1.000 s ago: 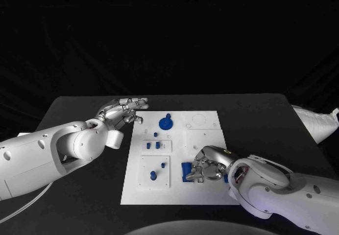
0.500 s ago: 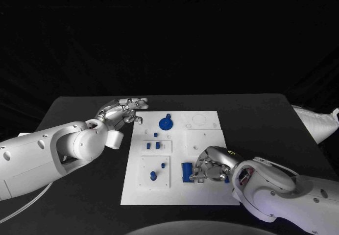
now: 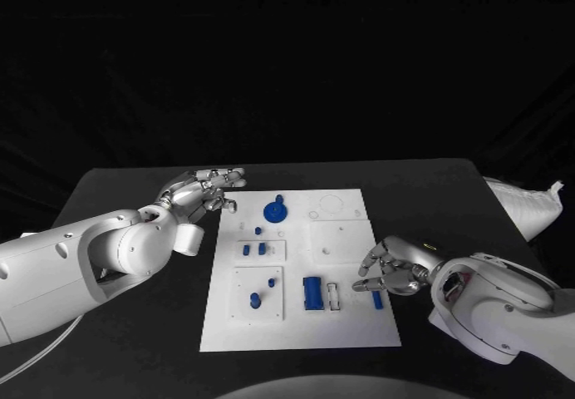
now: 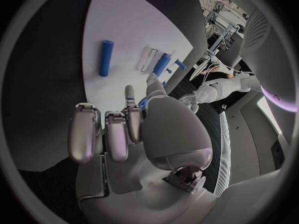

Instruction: Assemble the parts on the task board

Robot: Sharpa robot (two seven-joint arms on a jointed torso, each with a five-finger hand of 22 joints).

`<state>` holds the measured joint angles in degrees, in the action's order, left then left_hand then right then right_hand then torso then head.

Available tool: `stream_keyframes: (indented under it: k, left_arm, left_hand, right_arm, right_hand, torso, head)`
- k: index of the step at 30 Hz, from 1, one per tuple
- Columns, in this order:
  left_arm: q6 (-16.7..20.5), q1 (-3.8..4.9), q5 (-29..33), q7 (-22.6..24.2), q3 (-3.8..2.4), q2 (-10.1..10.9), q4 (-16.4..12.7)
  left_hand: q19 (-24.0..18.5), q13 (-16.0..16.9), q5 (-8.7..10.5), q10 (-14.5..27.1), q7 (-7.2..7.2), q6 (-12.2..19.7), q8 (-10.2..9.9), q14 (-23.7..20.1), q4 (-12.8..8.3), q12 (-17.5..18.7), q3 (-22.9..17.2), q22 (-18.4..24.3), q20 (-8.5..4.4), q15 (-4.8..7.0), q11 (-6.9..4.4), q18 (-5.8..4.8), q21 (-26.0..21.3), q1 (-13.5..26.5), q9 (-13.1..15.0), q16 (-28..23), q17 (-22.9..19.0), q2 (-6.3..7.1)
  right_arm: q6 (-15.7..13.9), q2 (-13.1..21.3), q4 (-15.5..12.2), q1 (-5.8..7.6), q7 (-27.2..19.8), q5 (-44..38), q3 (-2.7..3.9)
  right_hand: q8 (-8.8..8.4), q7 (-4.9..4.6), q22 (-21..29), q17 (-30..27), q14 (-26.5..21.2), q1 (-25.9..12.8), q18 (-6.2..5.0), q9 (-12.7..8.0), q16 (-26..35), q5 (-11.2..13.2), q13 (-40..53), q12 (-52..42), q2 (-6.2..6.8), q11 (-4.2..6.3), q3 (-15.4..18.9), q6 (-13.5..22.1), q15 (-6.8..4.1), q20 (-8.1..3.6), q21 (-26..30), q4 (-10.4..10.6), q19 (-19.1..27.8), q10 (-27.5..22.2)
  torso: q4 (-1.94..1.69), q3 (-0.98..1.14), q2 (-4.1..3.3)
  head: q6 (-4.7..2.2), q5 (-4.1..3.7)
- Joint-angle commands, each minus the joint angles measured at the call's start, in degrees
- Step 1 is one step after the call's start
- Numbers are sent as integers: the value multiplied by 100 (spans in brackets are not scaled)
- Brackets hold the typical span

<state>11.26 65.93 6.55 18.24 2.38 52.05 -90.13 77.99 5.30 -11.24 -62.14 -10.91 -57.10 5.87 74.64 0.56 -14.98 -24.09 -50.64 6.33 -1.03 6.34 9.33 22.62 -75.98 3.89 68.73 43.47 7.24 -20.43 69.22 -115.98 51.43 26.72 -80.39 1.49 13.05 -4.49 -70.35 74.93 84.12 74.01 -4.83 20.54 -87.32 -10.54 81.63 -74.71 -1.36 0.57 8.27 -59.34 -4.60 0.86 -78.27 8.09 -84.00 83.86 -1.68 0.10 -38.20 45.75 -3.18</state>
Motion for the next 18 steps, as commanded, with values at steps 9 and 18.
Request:
stream_keyframes:
  k: [9,18]
  left_arm:
    - [-108,-1,21,44,10,-52,23]
    - [-116,-11,21,46,12,-58,34]
  left_hand:
    - [-48,10,-14,54,0,58,-4,-39,-15,-14,18,5,6,-12,4,94,-20,36,-6,-8,-5,-8]
    - [-48,10,-14,54,0,58,-4,-39,-15,-14,18,5,6,-12,4,94,-20,36,-6,-8,-5,-8]
  right_arm:
    - [682,151,28,-107,534,-1015,-57]
    - [627,115,52,-193,606,-1393,-69]
  right_hand:
    - [-91,10,97,902,462,-152,67,-111,87,-35,-111,109,-4,-31,-12,-155,33,71,88,122,3,137]
    - [-96,40,56,939,471,-221,74,-141,67,-43,-95,88,18,-8,-10,-271,18,62,65,207,-13,154]
  torso:
    - [65,-1,45]
    - [79,6,46]
  head:
    - [-46,-161]
    - [-50,-197]
